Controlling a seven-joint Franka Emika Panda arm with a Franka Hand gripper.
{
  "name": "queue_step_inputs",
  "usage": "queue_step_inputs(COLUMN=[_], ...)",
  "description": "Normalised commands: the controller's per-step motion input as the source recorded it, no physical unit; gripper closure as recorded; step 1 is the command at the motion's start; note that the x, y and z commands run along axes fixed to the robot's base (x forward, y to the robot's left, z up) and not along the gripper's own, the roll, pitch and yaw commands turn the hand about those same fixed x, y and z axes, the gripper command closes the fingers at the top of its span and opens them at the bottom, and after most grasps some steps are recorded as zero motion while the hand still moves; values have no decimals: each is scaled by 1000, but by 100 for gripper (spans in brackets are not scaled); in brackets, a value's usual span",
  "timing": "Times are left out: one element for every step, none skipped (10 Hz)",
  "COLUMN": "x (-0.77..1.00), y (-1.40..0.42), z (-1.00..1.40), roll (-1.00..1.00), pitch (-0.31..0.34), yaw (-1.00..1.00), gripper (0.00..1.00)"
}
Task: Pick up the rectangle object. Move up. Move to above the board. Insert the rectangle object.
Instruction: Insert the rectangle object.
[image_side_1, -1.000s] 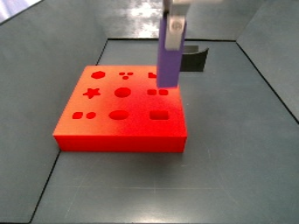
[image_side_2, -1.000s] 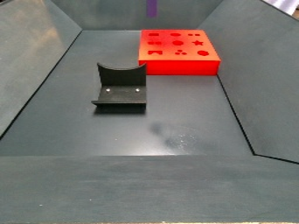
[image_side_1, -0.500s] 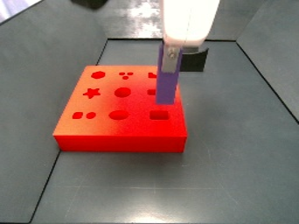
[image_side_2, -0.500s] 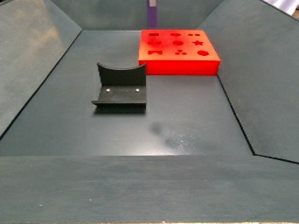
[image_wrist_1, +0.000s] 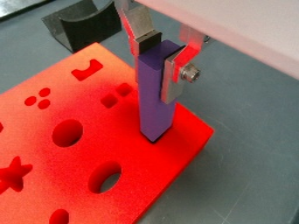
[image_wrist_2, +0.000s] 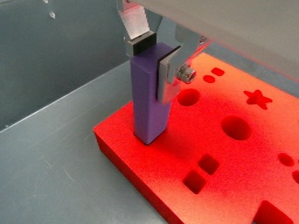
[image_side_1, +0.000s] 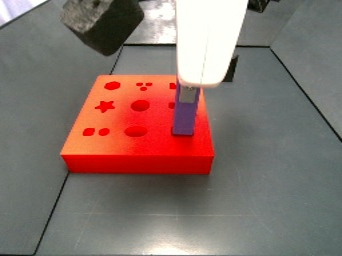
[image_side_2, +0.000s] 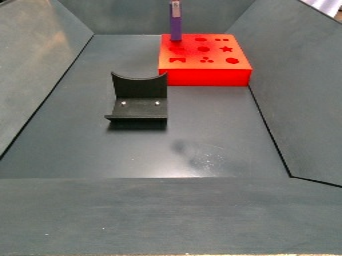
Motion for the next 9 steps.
queue_step_inputs(x=[0, 0, 0, 0, 0, 0, 0, 0, -46], y=[-69, -57, -23, -49, -71, -40, 0, 0, 0], z=[-291, -331, -380, -463, -491, -534, -394, 0, -46], roll=[127, 130, 120, 120, 101, 94, 19, -21, -26], pitch=[0, 0, 0, -11, 0, -21, 0, 0, -76], yaw=[0, 0, 0, 0, 0, 0, 0, 0, 0], gripper=[100, 100, 100, 100, 100, 100, 100, 100, 100])
